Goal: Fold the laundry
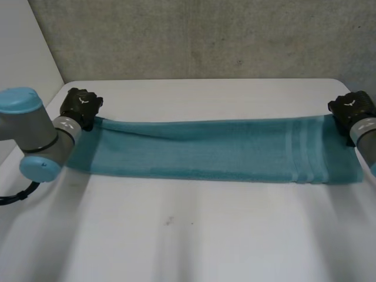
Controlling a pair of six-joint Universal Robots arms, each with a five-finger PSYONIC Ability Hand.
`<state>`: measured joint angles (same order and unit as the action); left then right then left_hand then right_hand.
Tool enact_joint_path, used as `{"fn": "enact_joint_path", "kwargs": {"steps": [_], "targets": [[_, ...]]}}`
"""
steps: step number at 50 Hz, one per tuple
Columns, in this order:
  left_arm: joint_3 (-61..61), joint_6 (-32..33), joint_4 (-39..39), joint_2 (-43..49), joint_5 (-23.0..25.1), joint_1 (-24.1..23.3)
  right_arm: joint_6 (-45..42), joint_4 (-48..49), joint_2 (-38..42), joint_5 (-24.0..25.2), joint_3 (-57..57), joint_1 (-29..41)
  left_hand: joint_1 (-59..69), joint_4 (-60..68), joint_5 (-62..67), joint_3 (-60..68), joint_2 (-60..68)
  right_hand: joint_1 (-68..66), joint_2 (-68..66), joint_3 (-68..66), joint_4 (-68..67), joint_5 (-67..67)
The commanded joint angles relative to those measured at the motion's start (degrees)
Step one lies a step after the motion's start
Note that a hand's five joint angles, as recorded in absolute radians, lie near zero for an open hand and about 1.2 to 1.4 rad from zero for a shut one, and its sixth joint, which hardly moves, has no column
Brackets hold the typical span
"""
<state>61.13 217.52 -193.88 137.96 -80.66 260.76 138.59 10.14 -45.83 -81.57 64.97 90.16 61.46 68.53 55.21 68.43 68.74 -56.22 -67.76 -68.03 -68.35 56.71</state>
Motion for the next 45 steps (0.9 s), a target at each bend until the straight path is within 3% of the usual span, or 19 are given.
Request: {"fn": "enact_joint_path", "kwargs": {"steps": [1, 3, 4, 5, 7, 15, 22, 27, 34, 38, 45], "targets": [[-2.86, 0.01, -3.00, 4.68, 0.95, -0.43, 0.10, 1.20, 5.40, -1.40, -5.03, 2.12, 18.54, 11.47, 14.79, 11.57, 11.26, -22.83, -11.29, -11.02, -10.70, 12.34], [-2.50, 0.01, -4.76, 4.77, 1.03, -0.78, 0.45, 1.38, 5.93, -2.88, -5.21, 2.56, 13.35, 6.28, 9.60, 6.38, 6.07, 45.97, 57.50, 57.77, 58.09, -56.46], [-1.81, 0.10, -6.85, 4.77, 1.30, -1.30, 0.46, 1.38, 5.93, -2.89, -5.21, 2.56, -21.12, -28.19, -24.87, -28.10, -28.40, 46.22, 57.76, 58.03, 58.35, -56.71], [-0.50, 0.10, -8.78, 4.51, 1.47, -2.00, 0.98, 1.29, 6.10, -4.20, -5.21, 3.08, -46.11, -53.18, -49.86, -53.09, -53.39, 46.22, 57.76, 58.03, 58.35, -56.71], [1.26, 0.18, -11.06, 4.07, 1.65, -2.79, 1.94, 1.38, 6.10, -5.34, -4.77, 3.35, -51.46, -58.53, -55.21, -58.43, -58.74, 46.22, 57.76, 58.03, 58.35, -56.71], [8.91, 0.71, -21.80, -0.93, 1.39, -3.68, 10.02, 1.55, -3.62, -5.71, 1.37, 3.09, -51.46, -58.53, -55.21, -58.43, -58.74, 46.22, 57.76, 58.03, 58.35, -56.71], [16.39, 0.62, -21.02, -8.41, 0.95, -3.86, 14.69, 0.24, -12.88, -2.81, 8.94, 2.74, -51.46, -58.53, -55.21, -58.43, -58.74, 46.22, 57.76, 58.03, 58.35, -56.71], [27.96, -0.51, -18.21, -18.93, 1.03, -3.24, 14.78, -6.68, -18.85, 3.33, 16.66, -0.94, -51.46, -58.53, -55.21, -58.43, -58.74, 46.22, 57.76, 58.03, 58.35, -56.71], [38.26, -7.17, -15.49, -26.68, 0.95, -3.24, 14.43, -13.91, -19.12, 9.66, 21.33, -7.10, -51.46, -58.53, -55.21, -58.43, -58.74, 32.91, 44.44, 44.71, 45.03, -43.40], [42.66, -15.69, -12.07, -29.32, 0.95, -3.33, 13.73, -13.39, -18.33, 14.58, 23.18, -9.82, -51.46, -58.53, -55.21, -58.43, -58.74, 27.65, 39.18, 39.45, 39.77, -38.14], [44.95, -19.59, -9.42, -30.12, 0.77, -4.03, 11.97, -7.86, -13.33, 16.80, 23.71, -12.20, -51.46, -58.53, -55.21, -58.43, -58.74, 15.20, 26.73, 27.00, 27.32, -25.69]]}}
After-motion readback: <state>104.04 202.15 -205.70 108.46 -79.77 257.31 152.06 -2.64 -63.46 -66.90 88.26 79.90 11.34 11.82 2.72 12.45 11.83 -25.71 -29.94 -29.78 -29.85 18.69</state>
